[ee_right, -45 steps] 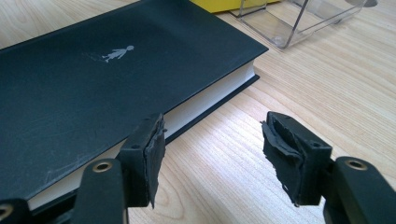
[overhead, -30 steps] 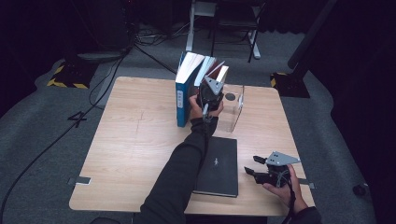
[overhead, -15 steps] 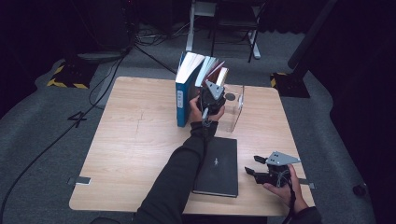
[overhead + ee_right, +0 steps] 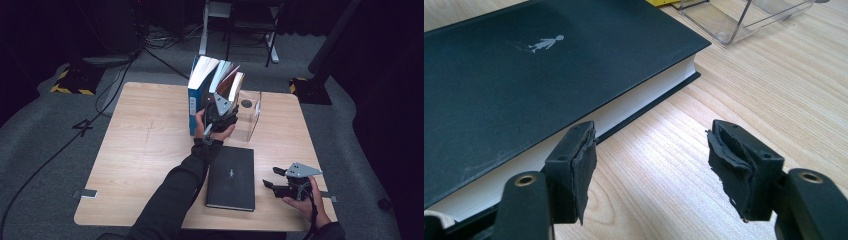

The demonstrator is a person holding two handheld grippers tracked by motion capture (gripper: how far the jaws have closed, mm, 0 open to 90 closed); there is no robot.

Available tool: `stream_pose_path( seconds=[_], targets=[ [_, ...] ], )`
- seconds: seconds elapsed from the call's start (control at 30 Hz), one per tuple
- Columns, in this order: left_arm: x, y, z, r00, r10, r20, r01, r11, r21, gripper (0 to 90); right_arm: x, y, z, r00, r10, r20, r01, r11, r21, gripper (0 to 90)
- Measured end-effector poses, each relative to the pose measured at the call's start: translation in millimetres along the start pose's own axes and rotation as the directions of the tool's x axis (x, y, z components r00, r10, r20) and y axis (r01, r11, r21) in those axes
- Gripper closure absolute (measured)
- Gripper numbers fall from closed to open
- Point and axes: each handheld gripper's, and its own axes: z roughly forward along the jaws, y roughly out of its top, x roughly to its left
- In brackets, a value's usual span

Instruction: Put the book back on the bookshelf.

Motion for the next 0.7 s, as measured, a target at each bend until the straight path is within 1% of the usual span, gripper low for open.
stream_pose_path(
  seconds=[0.03,0.1,0.17,0.23,0.27,0.33,0.37,0.4,0.47,0.63,0.7],
  targets=[
    [1.2,-1.4,-3.7,0.9998,0.007,0.017,-0.007,1.0,0.002,48.6,0.0,-0.1,0.3,1.0,-0.003,0.0,0.003,1.0,0.001,36.0],
    [3.2,-4.8,-12.6,0.999,0.035,0.028,-0.036,0.9993,0.009,47.6,0.1,-0.4,1.0,1.0,-0.002,0.001,0.002,1.0,0.006,35.9],
    [5.7,-8.4,-21.2,0.9967,0.059,0.057,-0.06,0.998,0.019,46.3,0.4,-0.4,1.8,1.0,-0.002,-0.001,0.002,1.0,0.009,35.8],
    [7.0,-12.0,-28.8,0.9948,0.072,0.072,-0.074,0.9969,0.024,45.2,1.1,-0.4,2.2,1.0,-0.008,-0.005,0.008,1.0,0.011,35.6],
    [7.0,-12.0,-28.8,0.9948,0.072,0.072,-0.074,0.9969,0.024,45.0,1.1,-0.4,2.2,1.0,-0.008,-0.005,0.008,1.0,0.011,35.6],
    [8.2,-15.3,-36.4,0.9917,0.094,0.088,-0.097,0.9949,0.031,44.6,1.6,-0.6,2.6,0.9999,-0.011,-0.007,0.011,1.0,0.015,35.6],
    [8.7,-18.7,-42.8,0.988,0.117,0.101,-0.122,0.9916,0.043,43.9,1.9,-0.8,3.0,0.9999,-0.012,-0.008,0.012,1.0,0.018,35.4],
    [8.7,-18.7,-42.8,0.988,0.117,0.101,-0.122,0.9916,0.043,43.7,1.9,-0.8,3.0,0.9999,-0.012,-0.008,0.012,1.0,0.018,35.4],
    [9.0,-22.7,-49.1,0.9843,0.143,0.103,-0.149,0.9873,0.054,43.4,2.1,-1.2,3.7,0.9999,-0.013,-0.011,0.013,1.0,0.021,35.4],
    [10.3,-36.2,-62.5,0.9762,0.164,0.142,-0.177,0.9812,0.078,42.3,3.2,-1.5,4.4,0.9998,-0.017,-0.014,0.017,0.999,0.028,35.4],
    [10.9,-41.7,-67.8,0.971,0.178,0.159,-0.194,0.9766,0.092,40.3,3.8,-1.5,4.8,0.9996,-0.019,-0.019,0.02,0.999,0.031,35.4]
  ],
)
